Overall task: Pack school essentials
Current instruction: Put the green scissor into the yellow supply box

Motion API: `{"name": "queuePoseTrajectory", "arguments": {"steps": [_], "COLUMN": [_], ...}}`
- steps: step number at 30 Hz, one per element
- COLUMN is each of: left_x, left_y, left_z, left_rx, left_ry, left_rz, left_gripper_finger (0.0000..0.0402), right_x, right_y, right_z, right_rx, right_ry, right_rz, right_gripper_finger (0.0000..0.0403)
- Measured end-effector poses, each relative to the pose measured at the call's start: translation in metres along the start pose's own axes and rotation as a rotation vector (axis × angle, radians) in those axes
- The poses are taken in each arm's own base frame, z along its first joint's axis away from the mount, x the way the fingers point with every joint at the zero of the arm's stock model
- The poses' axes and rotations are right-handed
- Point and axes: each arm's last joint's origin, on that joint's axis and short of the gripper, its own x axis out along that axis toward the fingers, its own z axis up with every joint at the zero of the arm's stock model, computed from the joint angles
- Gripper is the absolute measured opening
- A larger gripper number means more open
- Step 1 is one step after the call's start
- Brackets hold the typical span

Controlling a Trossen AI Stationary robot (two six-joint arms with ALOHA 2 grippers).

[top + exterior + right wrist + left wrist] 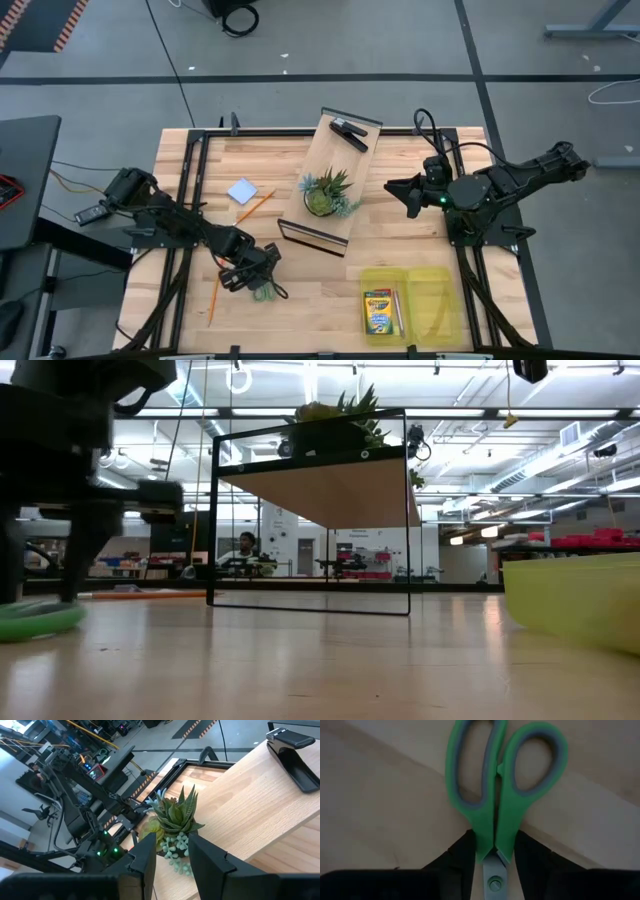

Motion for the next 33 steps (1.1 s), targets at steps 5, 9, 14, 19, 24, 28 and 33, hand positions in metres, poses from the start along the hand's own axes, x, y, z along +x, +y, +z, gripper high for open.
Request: {"name": "queuePoseTrajectory", "arguments": {"steps": [5,9,14,19,24,28,33], "left_x": [-0.004,-0.008,-0.01,-0.014,-0.019,-0.023,-0.024], "left_y": [0.004,0.007,0.009,0.013,0.016,0.019,0.023], "left_z": [0.006,0.011,0.014,0.019,0.025,0.029,0.034], "left_rx": [-0.03,-0.06,-0.069,-0.097,-0.121,-0.161,-0.201], "left_ry": [-0.019,-0.037,-0.047,-0.067,-0.088,-0.115,-0.175], "left_rz": [0.02,0.037,0.045,0.055,0.071,0.085,0.122], "left_gripper_finger": [0.0116,0.0116,0.012,0.0117,0.0121,0.0117,0.0121], "right_x": [0.0,0.0,0.0,0.0,0.0,0.0,0.0], "right_y": [0.0,0.0,0.0,0.0,0.0,0.0,0.0], "right_z": [0.0,0.0,0.0,0.0,0.0,0.0,0.0], "right_rx": [0.0,-0.002,-0.001,0.006,0.007,0.007,0.006], "right_ry": [0.0,0.0,0.0,0.0,0.0,0.0,0.0], "right_rz": [0.0,0.0,0.0,0.0,0.0,0.0,0.0], "right_gripper_finger": [0.0119,0.0119,0.0119,0.0119,0.0119,0.0119,0.0119]}}
